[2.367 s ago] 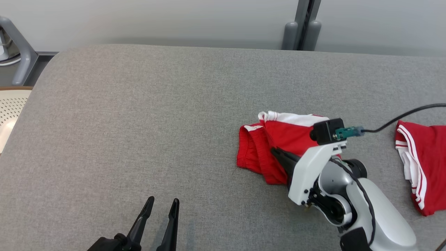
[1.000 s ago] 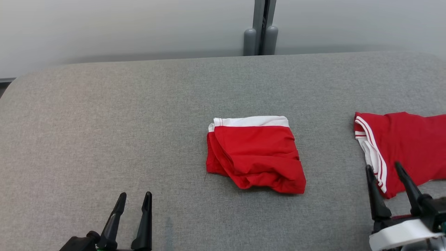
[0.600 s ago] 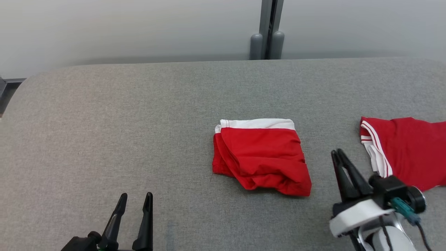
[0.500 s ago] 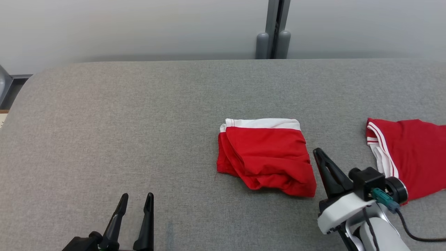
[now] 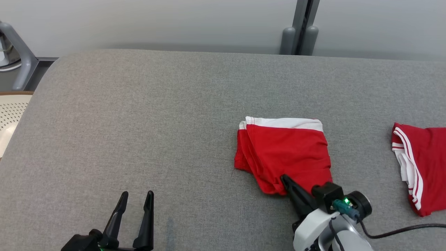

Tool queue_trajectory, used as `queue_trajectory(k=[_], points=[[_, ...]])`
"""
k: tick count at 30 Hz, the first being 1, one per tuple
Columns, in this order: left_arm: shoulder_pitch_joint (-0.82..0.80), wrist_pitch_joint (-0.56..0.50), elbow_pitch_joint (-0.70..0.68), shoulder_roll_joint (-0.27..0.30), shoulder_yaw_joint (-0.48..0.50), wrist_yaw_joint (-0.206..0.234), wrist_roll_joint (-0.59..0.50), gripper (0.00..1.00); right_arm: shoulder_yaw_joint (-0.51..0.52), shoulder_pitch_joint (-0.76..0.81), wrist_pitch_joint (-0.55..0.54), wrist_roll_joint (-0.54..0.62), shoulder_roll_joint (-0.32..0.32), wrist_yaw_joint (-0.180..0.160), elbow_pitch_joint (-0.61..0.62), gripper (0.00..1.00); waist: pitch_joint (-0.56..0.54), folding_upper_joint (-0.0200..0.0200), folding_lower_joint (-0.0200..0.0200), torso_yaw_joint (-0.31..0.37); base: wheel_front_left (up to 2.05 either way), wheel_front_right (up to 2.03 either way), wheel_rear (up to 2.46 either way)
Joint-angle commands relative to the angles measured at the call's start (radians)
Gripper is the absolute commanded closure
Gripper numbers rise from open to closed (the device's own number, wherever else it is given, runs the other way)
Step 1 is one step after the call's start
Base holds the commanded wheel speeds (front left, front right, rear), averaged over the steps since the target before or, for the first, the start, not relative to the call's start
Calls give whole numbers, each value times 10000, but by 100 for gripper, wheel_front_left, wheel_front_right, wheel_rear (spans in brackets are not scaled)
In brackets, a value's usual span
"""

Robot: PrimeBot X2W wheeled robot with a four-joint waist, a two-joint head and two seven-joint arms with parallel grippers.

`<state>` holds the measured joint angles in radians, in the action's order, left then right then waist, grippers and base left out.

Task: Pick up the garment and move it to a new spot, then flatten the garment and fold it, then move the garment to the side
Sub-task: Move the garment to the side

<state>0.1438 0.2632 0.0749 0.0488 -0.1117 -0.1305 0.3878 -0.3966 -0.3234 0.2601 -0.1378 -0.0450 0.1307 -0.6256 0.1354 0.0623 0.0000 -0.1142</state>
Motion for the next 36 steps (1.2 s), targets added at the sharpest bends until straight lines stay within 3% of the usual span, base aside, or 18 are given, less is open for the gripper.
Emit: queue_trajectory(k=[1,12,18,20,22,23,24,25,30,36], points=[[-38,15,-22,36,52,-14,-7,0,-58,168,37,-81,-84,2,20,100,15,0,0,-11,0,0,0],[-72,15,27,38,56,-15,93,0,-1741,87,38,-805,-75,2,-412,100,55,0,0,-39,0,0,0],[100,15,4,38,164,4,226,0,-1739,397,38,-1000,-71,2,657,100,-98,0,0,116,0,0,0],[171,15,-57,38,223,62,264,0,-1476,674,38,-778,-76,2,1364,91,-185,0,0,223,0,0,0],[312,15,-105,38,307,87,272,0,-1097,1079,38,-447,-76,2,2125,71,-296,0,0,359,0,0,0],[369,15,-124,38,346,110,258,0,-838,1304,38,-309,-78,2,2581,53,-356,0,0,437,0,0,0],[407,15,-147,38,424,122,215,0,-552,1568,36,-129,-134,2,3048,22,-415,0,0,513,0,0,0],[450,15,-159,39,502,137,148,0,-270,1842,36,37,-223,2,3521,0,-491,0,0,595,0,0,0],[625,15,-85,38,971,139,-152,0,1633,3085,38,376,-481,2,5461,0,-732,0,0,930,0,0,0],[690,15,257,35,1459,91,-453,0,3758,4076,37,597,-695,2,5774,0,-935,0,0,1136,0,0,0]])
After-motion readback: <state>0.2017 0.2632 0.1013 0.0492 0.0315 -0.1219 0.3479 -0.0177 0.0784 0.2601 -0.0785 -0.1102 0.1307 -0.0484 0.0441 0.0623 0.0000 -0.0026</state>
